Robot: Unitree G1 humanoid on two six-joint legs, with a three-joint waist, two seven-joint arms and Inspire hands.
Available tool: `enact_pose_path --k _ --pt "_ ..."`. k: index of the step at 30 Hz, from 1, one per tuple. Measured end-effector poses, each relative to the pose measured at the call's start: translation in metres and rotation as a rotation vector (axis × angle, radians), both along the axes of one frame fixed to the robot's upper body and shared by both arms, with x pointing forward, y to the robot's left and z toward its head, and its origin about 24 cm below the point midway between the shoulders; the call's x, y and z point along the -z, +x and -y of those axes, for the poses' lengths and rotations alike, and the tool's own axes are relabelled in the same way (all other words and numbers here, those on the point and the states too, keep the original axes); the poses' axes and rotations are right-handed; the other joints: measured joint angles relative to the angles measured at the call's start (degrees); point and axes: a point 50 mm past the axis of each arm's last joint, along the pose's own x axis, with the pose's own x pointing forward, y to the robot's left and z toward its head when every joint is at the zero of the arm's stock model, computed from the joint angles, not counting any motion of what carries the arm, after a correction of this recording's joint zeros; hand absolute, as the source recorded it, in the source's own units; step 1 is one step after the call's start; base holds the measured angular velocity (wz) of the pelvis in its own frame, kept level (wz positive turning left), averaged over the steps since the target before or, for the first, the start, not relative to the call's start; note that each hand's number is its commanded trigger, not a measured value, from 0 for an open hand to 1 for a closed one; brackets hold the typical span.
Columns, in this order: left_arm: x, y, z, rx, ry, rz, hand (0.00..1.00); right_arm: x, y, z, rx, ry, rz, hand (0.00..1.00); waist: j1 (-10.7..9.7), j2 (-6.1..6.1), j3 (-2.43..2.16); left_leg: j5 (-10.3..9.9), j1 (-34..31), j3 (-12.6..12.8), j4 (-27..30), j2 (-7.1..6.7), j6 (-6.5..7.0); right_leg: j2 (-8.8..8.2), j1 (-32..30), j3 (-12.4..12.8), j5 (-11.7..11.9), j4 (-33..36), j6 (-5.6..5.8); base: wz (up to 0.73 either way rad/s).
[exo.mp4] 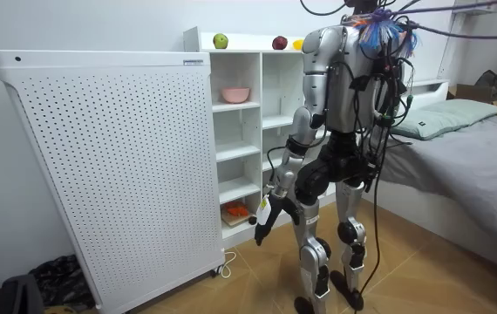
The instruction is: Arrange fruit in the closet
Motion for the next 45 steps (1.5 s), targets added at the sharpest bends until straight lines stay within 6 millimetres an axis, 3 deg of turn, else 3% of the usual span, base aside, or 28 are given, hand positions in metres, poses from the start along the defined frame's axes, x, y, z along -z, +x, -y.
enact_pose_path --k 11,21,23,27,32,34,35,37,40,45 --pt "0.000 0.002 0.000 0.001 -0.001 0.007 0.00 0.000 0.000 0.001 0.019 -0.004 0.004 0.00 -0.10 0.52 -0.02 0.00 0.04 -0.12 -0.07 0.03 0.00 0.03 -0.02 0.10 0.02 0.01 -0.03 0.00" --pt "-0.001 0.009 0.000 0.011 -0.008 0.051 0.00 -0.001 -0.002 0.006 0.117 -0.013 0.020 0.00 -0.19 1.95 0.13 0.00 0.25 0.36 -0.27 0.05 0.00 0.20 -0.15 1.60 0.03 0.14 -0.05 -0.02" --pt "-0.002 0.014 0.000 0.011 -0.011 0.074 0.00 -0.002 0.003 0.007 0.127 -0.016 0.039 0.00 -0.18 1.98 0.12 0.00 0.15 0.36 -0.26 0.05 0.00 0.18 -0.28 1.59 0.03 0.24 -0.04 0.00" --pt "-0.004 0.027 -0.001 0.010 -0.026 0.152 0.00 -0.011 0.039 0.014 0.152 -0.055 0.179 0.00 -0.83 2.00 0.25 0.00 0.09 0.52 -0.12 -0.02 0.00 0.11 -0.34 1.58 0.03 0.35 -0.05 0.00" --pt "-0.006 0.043 0.001 0.018 -0.044 0.224 0.00 -0.048 0.108 0.018 0.087 -0.142 0.507 0.00 -1.38 2.23 0.18 0.01 -0.14 1.02 -0.11 -0.02 0.00 0.14 -0.78 1.64 0.03 0.39 -0.05 -0.02" --pt "-0.007 0.049 0.002 0.003 -0.056 0.248 0.00 -0.082 0.144 0.014 0.049 -0.196 0.725 0.00 -1.24 2.64 0.18 0.02 -0.62 1.61 -0.05 0.06 0.00 0.21 -1.52 2.13 0.08 0.64 -0.12 -0.12" --pt "-0.007 0.050 0.002 0.004 -0.058 0.253 0.00 -0.092 0.152 0.012 0.039 -0.207 0.776 0.00 -1.23 2.67 0.14 0.02 -0.74 1.75 -0.02 0.06 0.00 0.21 -1.89 2.33 0.08 0.86 -0.12 -0.13" --pt "-0.008 0.054 0.002 0.005 -0.064 0.279 0.00 -0.130 0.175 0.005 -0.026 -0.263 0.970 0.00 -1.11 2.77 0.12 0.04 -1.12 1.76 0.08 0.05 -0.01 0.24 -2.77 3.33 0.08 1.04 -0.12 -0.13" --pt "-0.009 0.052 0.002 0.009 -0.061 0.294 0.00 -0.167 0.187 0.001 -0.061 -0.344 1.153 0.00 -1.26 2.70 -0.03 0.04 -1.30 1.74 0.05 0.02 -0.01 0.19 -2.87 3.05 0.08 1.03 -0.12 0.00" --pt "-0.009 0.050 0.002 0.009 -0.061 0.296 0.00 -0.194 0.190 -0.005 -0.091 -0.408 1.274 0.00 -0.87 2.95 -0.37 0.04 -1.09 1.81 0.05 0.02 -0.01 0.21 -2.78 3.34 0.08 1.02 -0.12 -0.03"
